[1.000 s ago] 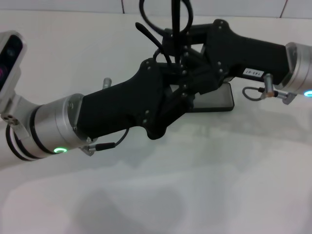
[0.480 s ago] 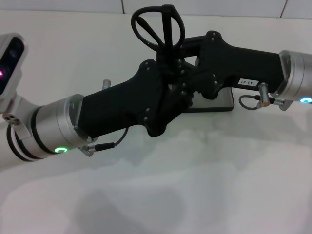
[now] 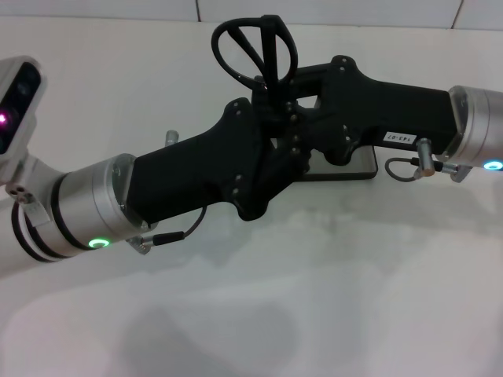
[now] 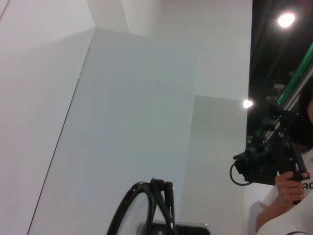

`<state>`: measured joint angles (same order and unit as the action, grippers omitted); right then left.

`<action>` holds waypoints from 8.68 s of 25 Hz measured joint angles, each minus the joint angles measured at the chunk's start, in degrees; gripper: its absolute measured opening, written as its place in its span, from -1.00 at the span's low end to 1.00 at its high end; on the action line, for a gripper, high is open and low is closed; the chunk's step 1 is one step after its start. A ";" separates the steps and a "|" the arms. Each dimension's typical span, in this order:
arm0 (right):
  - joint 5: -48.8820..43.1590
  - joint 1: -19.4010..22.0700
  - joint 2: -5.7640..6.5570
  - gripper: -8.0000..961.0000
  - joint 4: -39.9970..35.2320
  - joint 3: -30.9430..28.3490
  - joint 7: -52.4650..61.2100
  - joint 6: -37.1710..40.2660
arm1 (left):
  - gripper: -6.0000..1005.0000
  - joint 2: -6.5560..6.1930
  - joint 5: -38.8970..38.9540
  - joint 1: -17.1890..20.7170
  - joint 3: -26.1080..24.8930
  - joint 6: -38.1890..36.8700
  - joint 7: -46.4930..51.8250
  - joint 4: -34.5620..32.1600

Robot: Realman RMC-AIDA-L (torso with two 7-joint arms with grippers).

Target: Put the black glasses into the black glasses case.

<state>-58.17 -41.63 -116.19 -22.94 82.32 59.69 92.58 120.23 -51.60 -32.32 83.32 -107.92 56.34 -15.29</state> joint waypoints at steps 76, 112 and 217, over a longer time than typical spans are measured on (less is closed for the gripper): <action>-93.54 -2.56 0.00 -0.64 -44.91 31.25 69.25 -40.83 | -0.83 -7.59 -16.23 11.27 -8.16 -8.45 2.29 -11.12; -98.15 -2.60 0.00 -0.63 -48.41 32.04 69.51 -36.91 | -0.83 -7.29 -16.34 12.05 -8.45 -8.44 1.30 -10.77; -47.29 27.12 0.79 -0.39 -22.53 -57.80 29.01 8.99 | -0.54 -0.08 -52.10 -19.78 -9.08 54.68 31.28 -11.08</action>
<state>-105.46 -14.51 -115.40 -45.47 24.52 88.70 101.57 120.15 -103.69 -52.10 74.24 -53.24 87.62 -26.38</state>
